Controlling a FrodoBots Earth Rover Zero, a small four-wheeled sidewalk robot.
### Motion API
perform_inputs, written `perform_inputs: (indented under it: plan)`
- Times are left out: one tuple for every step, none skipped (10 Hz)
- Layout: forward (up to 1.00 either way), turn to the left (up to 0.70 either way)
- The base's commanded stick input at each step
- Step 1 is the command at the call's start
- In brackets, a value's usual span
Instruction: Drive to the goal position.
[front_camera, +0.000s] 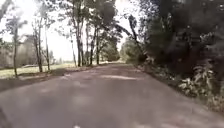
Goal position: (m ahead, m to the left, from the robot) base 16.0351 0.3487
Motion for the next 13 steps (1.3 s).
perform_inputs:
  plan:
    - [1.0,-0.1]
    - [1.0,-0.1]
    - [1.0,-0.1]
    - [1.0,-0.1]
    - [1.0,-0.1]
    - [1.0,-0.1]
    - [1.0,-0.1]
    - [1.0,-0.08]
    - [1.0,-0.07]
    - [1.0,-0.06]
    - [1.0,-0.06]
    - [1.0,-0.06]
    - [1.0,-0.06]
